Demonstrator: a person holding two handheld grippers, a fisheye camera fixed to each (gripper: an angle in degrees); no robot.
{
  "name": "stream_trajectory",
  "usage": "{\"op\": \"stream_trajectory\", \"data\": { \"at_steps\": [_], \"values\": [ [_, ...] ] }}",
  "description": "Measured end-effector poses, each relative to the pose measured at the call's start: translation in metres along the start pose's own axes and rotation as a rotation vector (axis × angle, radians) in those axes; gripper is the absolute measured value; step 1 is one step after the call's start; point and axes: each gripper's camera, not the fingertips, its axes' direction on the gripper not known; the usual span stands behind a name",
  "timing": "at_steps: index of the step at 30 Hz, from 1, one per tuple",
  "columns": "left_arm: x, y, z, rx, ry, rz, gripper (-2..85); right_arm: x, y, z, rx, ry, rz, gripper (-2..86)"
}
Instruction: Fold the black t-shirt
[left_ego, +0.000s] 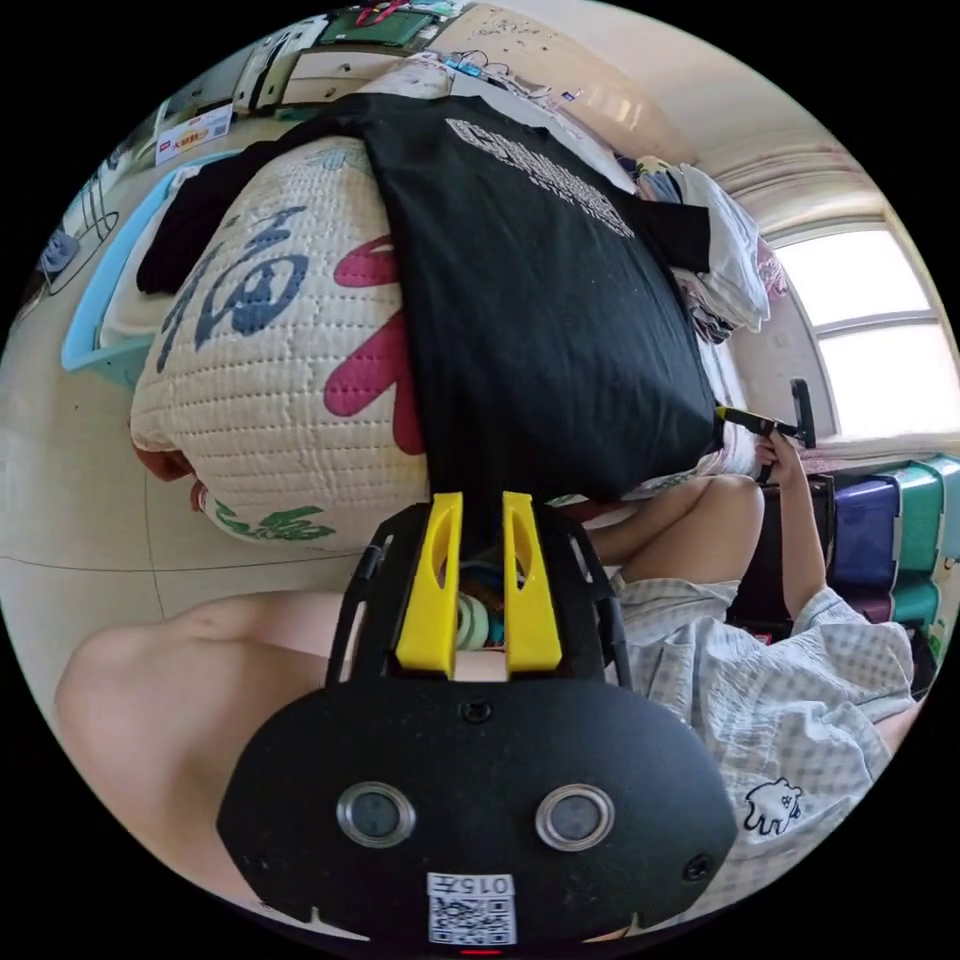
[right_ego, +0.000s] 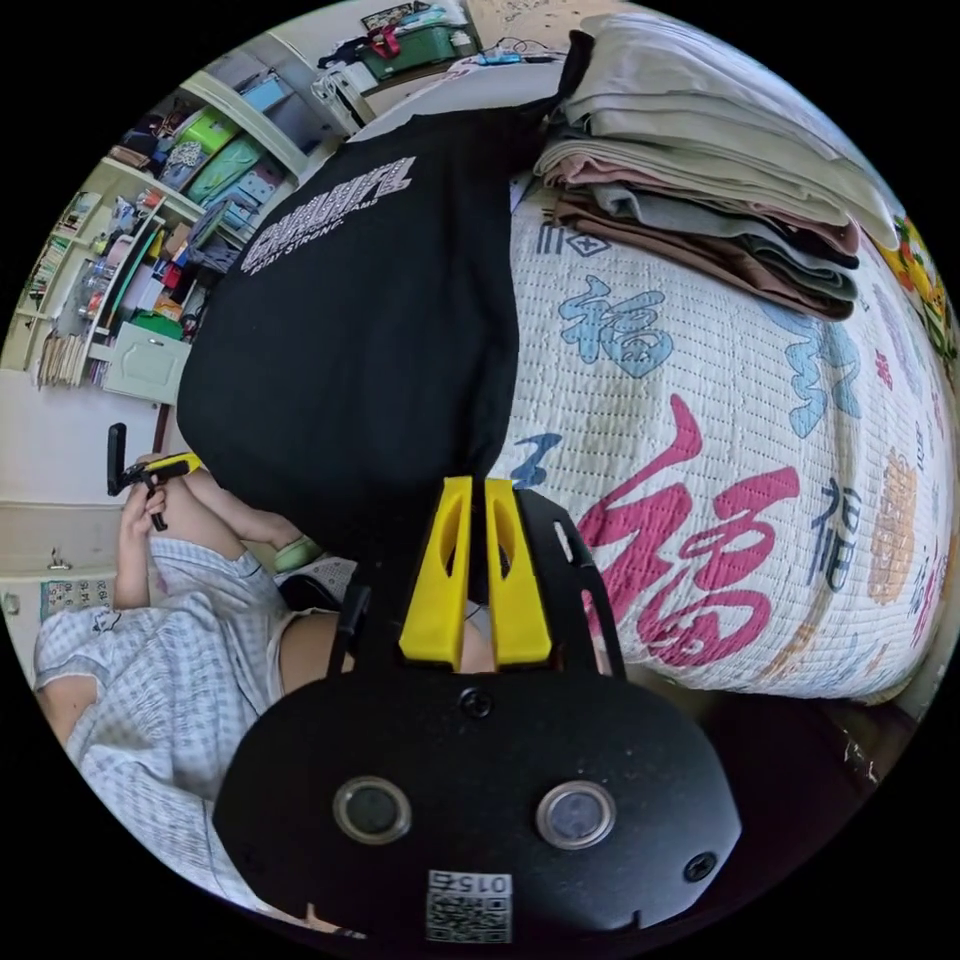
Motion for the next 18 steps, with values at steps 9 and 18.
{"op": "stream_trajectory", "data": {
  "at_steps": [9,18],
  "values": [
    [0.035,0.015,-0.010,0.049,-0.164,0.098,-0.6,0.016,-0.015,-0.004,-0.022,0.092,-0.040,-0.7],
    [0.041,-0.019,0.101,-0.387,-0.405,0.107,-0.8,-0.001,-0.043,-0.015,-0.049,0.206,-0.089,-0.5]
  ]
}}
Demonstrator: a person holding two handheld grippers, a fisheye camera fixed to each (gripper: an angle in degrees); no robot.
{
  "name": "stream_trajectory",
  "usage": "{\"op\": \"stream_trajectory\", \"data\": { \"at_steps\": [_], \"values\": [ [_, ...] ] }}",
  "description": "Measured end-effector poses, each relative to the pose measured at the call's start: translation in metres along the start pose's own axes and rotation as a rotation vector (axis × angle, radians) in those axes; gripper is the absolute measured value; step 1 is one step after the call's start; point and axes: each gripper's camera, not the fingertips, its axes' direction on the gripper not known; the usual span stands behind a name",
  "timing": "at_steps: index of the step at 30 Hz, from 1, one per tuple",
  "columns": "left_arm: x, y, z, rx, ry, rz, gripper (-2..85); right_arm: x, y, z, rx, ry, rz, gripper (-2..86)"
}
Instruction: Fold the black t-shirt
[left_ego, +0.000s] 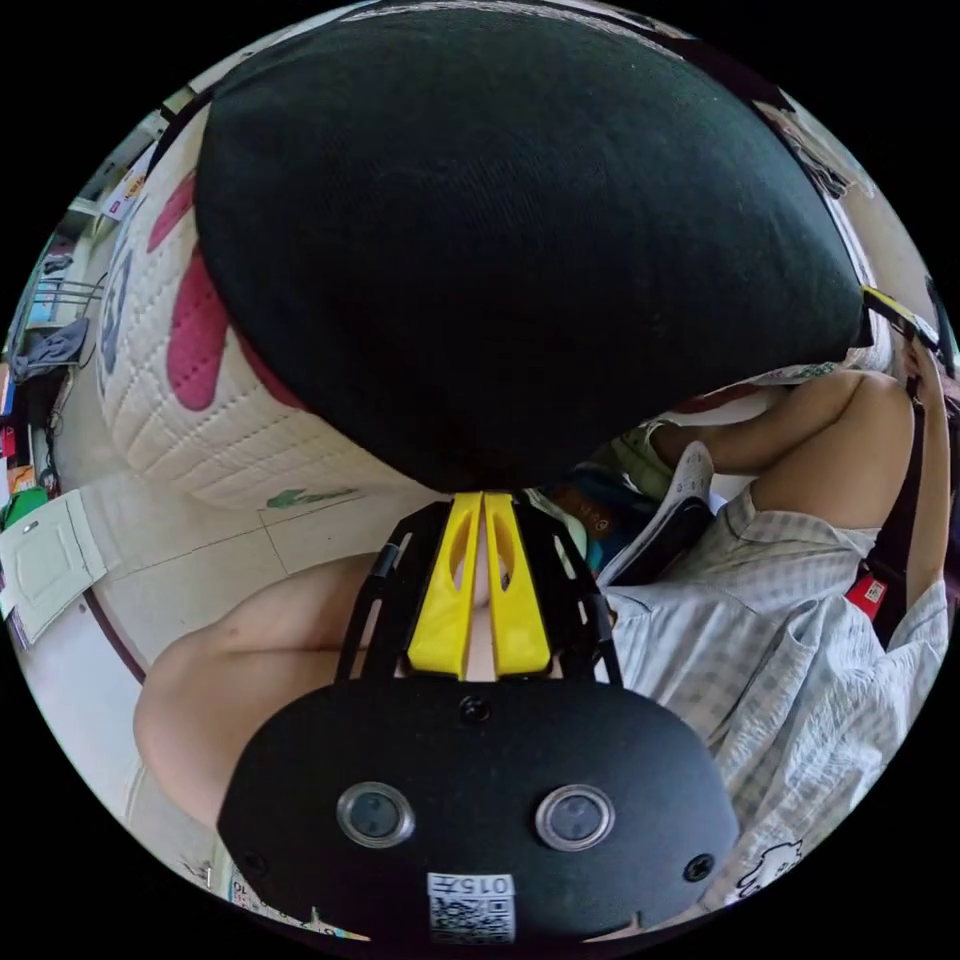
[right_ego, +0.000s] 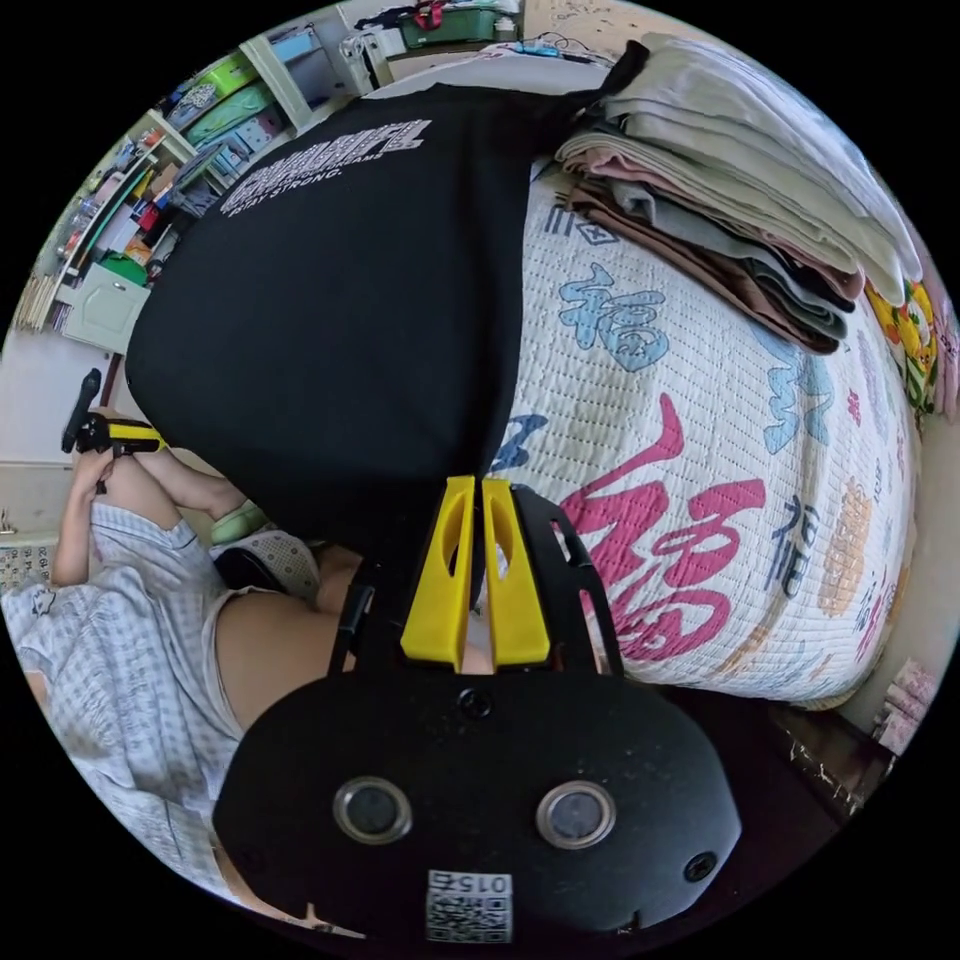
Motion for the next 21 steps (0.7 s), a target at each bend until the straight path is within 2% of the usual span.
{"op": "stream_trajectory", "data": {
  "at_steps": [4,8,12,17,21],
  "values": [
    [-0.001,0.009,0.007,0.017,0.085,0.016,-0.8,-0.023,-0.003,-0.010,0.008,0.117,-0.073,-0.1],
    [0.004,0.039,-0.004,0.158,0.146,0.056,-0.8,-0.023,-0.003,-0.021,0.011,0.151,-0.087,0.0],
    [0.007,0.081,-0.016,0.296,0.176,0.074,-0.8,0.000,-0.002,-0.034,0.016,0.073,-0.053,-0.1],
    [-0.014,0.151,-0.026,0.509,0.209,0.031,-0.7,0.059,0.012,-0.049,0.048,-0.149,0.047,-0.4],
    [-0.028,0.190,-0.022,0.689,0.218,-0.024,-0.6,0.052,0.017,-0.060,0.036,-0.096,0.025,-0.5]
  ]
}}
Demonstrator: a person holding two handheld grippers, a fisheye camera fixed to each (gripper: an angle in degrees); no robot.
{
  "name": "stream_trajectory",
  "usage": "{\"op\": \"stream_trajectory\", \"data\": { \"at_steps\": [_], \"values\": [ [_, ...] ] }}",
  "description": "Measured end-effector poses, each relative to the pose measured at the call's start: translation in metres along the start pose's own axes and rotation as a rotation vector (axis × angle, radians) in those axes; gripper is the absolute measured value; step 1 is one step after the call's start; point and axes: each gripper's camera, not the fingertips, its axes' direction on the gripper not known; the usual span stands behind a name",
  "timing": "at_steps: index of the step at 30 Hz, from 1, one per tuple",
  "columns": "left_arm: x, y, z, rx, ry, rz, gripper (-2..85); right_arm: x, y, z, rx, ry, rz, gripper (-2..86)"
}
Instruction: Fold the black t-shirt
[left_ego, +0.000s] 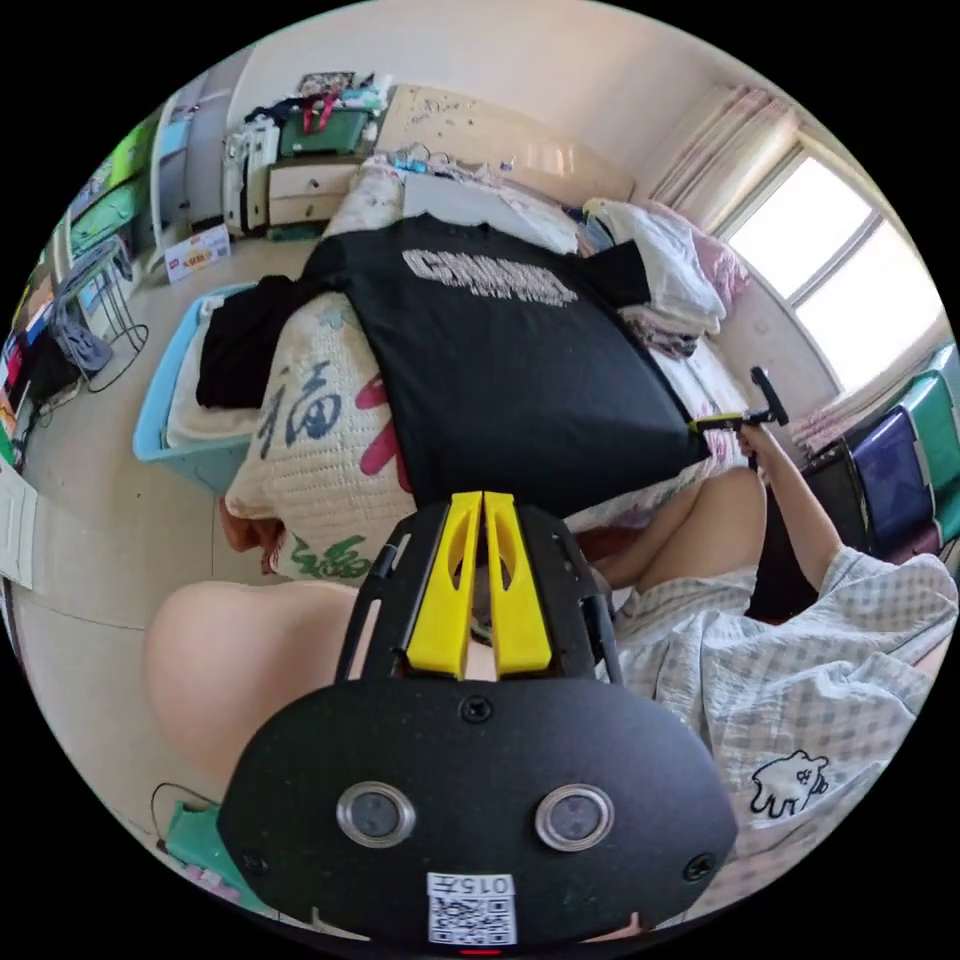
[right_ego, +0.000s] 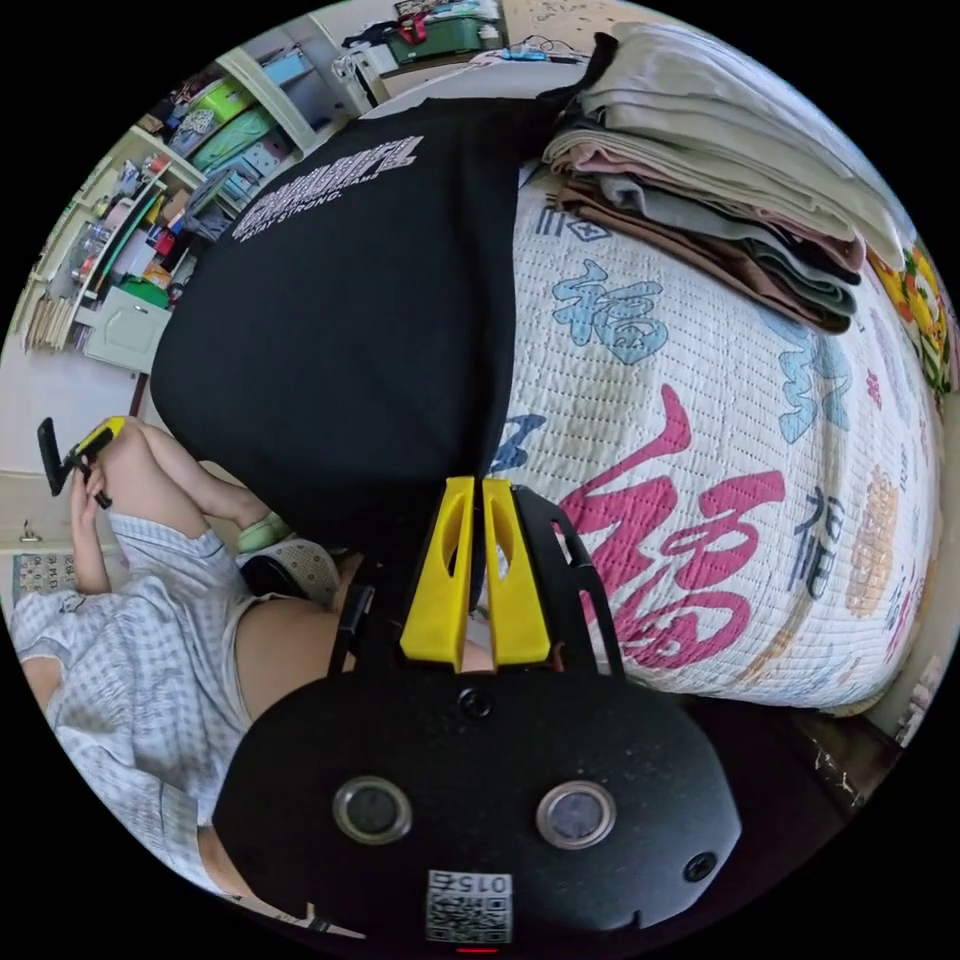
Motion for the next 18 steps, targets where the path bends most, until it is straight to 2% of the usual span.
{"op": "stream_trajectory", "data": {
  "at_steps": [3,5,8,11,13,14,17,18],
  "values": [
    [0.006,0.038,-0.030,0.347,-0.018,0.038,-0.5,-0.019,0.005,-0.009,-0.013,0.096,-0.033,-0.4],
    [0.022,0.079,-0.055,0.679,-0.105,0.100,-0.3,-0.035,0.012,-0.017,-0.017,0.177,-0.051,-0.3],
    [0.032,0.123,-0.067,0.978,-0.228,0.128,1.0,-0.040,0.023,-0.056,0.086,0.217,0.016,-0.3],
    [0.026,0.142,-0.062,1.032,-0.231,0.118,4.0,-0.030,0.036,-0.093,0.201,0.212,0.132,-0.8],
    [0.015,0.144,-0.057,1.015,-0.115,0.114,5.4,-0.027,0.037,-0.105,0.214,0.222,0.184,-0.9],
    [0.009,0.146,-0.056,1.019,-0.046,0.117,5.8,-0.026,0.033,-0.105,0.173,0.234,0.198,-0.9],
    [-0.002,0.146,-0.053,0.992,0.025,0.070,5.8,-0.021,0.024,-0.083,-0.015,0.334,0.244,-1.0],
    [-0.003,0.147,-0.052,0.983,0.032,0.069,5.9,-0.019,0.026,-0.081,-0.023,0.350,0.263,-1.0]
  ]
}}
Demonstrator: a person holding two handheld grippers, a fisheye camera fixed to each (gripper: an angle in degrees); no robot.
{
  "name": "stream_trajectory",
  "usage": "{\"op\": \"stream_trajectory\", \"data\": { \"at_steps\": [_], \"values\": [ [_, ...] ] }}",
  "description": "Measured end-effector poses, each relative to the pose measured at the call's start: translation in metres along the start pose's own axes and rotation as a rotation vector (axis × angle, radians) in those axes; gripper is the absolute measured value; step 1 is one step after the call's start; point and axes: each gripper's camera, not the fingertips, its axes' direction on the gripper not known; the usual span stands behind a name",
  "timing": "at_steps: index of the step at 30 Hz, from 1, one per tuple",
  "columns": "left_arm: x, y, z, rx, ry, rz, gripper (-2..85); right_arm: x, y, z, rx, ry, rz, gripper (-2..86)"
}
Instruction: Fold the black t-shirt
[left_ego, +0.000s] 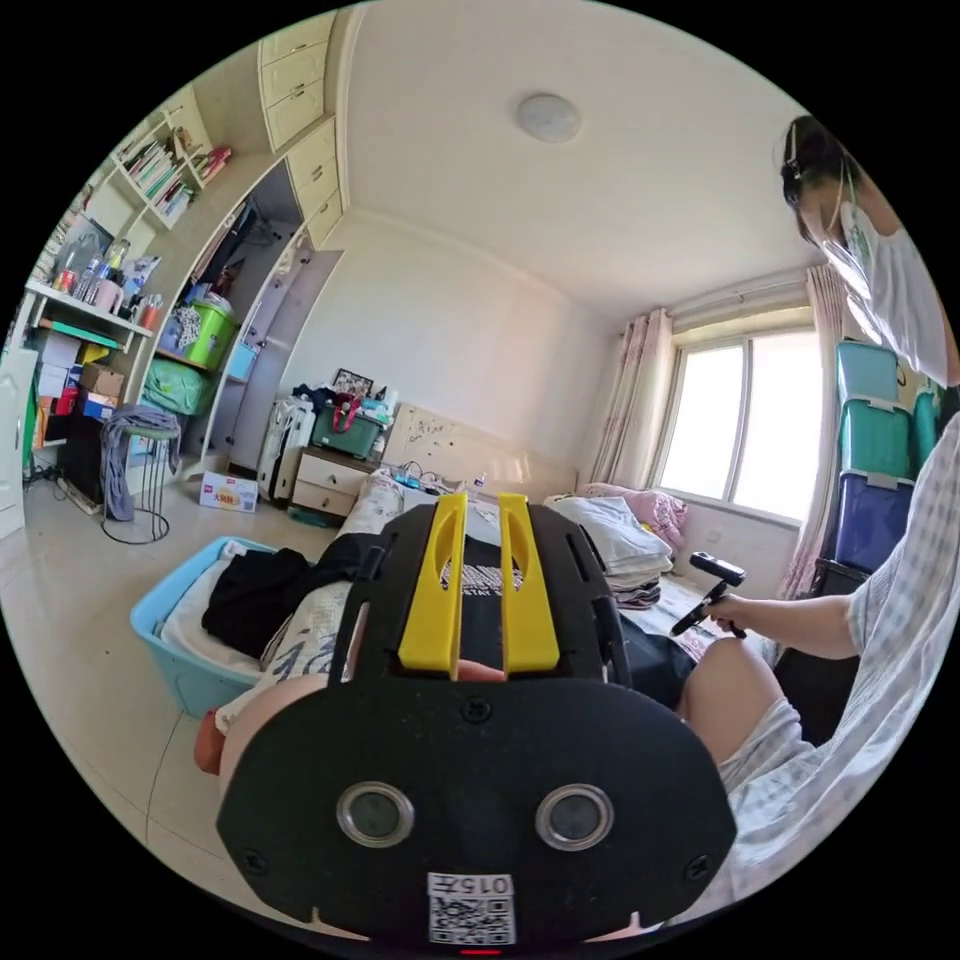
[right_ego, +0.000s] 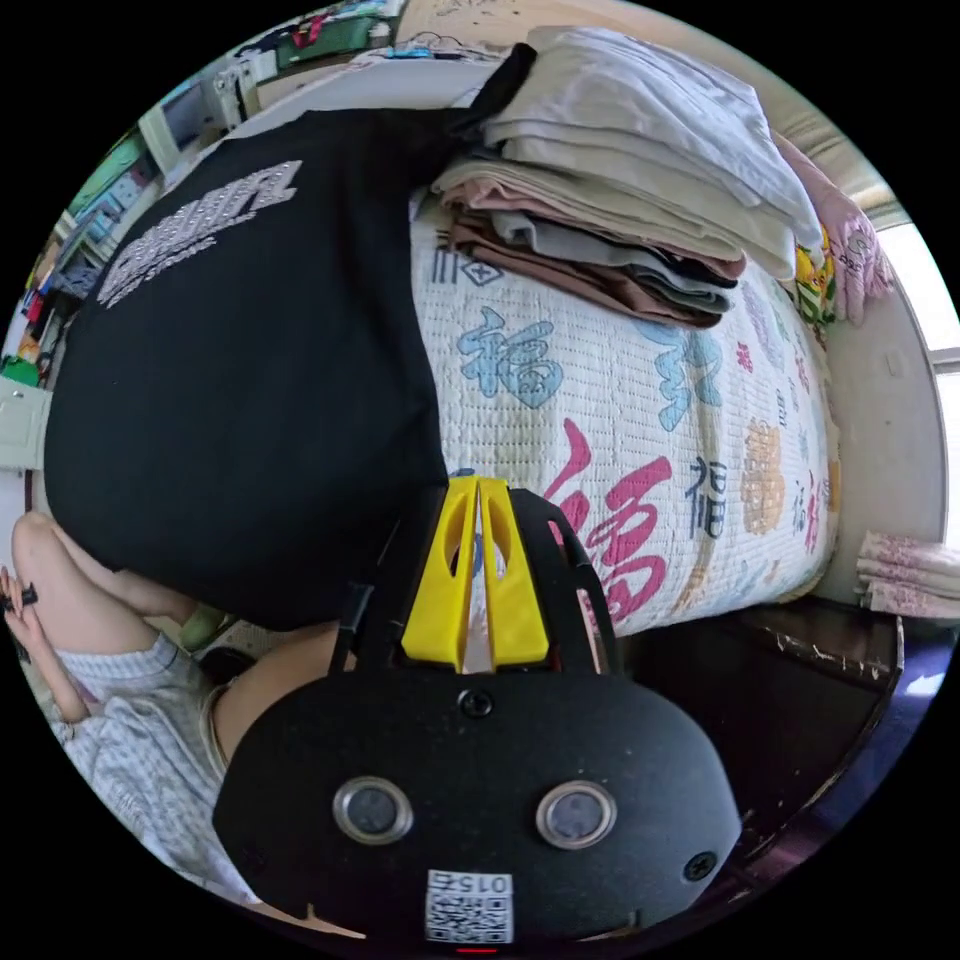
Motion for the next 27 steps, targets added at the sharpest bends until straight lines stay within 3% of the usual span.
{"op": "stream_trajectory", "data": {
  "at_steps": [3,9,14,21,27],
  "values": [
    [-0.002,0.001,-0.004,-0.032,0.027,0.002,6.2,0.017,0.008,-0.014,0.047,-0.032,0.077,-0.9],
    [-0.009,-0.001,-0.002,-0.062,0.046,-0.015,6.7,0.027,0.032,-0.081,0.343,-0.150,0.156,0.3],
    [-0.005,-0.015,0.033,-0.180,0.092,-0.057,6.8,0.017,0.045,-0.115,0.578,-0.242,0.136,6.2],
    [0.040,-0.045,0.091,-0.317,0.058,0.118,8.2,0.023,0.027,-0.100,0.677,-0.256,0.077,9.0],
    [0.104,-0.100,0.212,-0.371,0.118,0.281,9.8,0.061,-0.006,-0.043,0.648,-0.420,0.137,8.9]
  ]
}}
